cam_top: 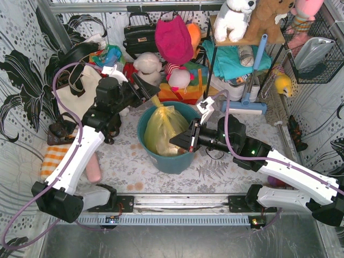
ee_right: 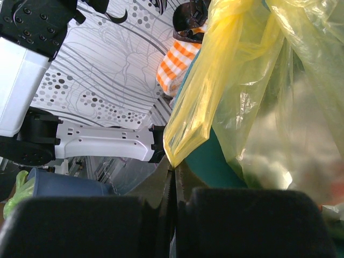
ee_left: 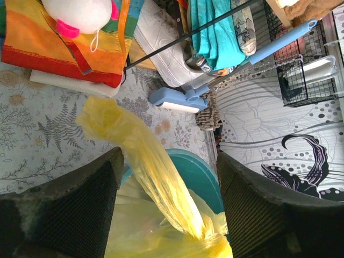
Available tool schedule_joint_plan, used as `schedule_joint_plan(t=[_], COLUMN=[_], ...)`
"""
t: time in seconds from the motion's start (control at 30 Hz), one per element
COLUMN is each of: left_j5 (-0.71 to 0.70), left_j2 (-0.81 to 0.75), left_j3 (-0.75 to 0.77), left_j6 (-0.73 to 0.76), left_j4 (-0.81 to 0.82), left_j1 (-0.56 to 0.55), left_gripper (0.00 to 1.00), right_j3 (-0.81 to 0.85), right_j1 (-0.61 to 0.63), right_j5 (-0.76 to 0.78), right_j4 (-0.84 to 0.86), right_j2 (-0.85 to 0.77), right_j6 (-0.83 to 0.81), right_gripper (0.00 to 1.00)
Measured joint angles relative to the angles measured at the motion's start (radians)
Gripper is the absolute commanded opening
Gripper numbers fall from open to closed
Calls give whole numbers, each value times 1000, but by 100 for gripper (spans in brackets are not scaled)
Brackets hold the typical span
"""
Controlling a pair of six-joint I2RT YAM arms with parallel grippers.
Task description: Tie the trash bag
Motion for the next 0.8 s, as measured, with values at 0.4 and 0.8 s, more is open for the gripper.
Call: schedule_joint_plan(t=[0.4, 0.8], left_j5=[14, 58], left_j2=[63, 47], left_j3=[-30, 137], left_j6=[-39, -2], left_j4=[115, 120], left_j1=[0, -12], left_gripper=[0, 0], right_j3=[-13, 252], right_j1=[0, 0], right_j5=[10, 29], right_j4=[12, -106], right_j2=[0, 29], right_j6=[-19, -161], right_gripper=[0, 0])
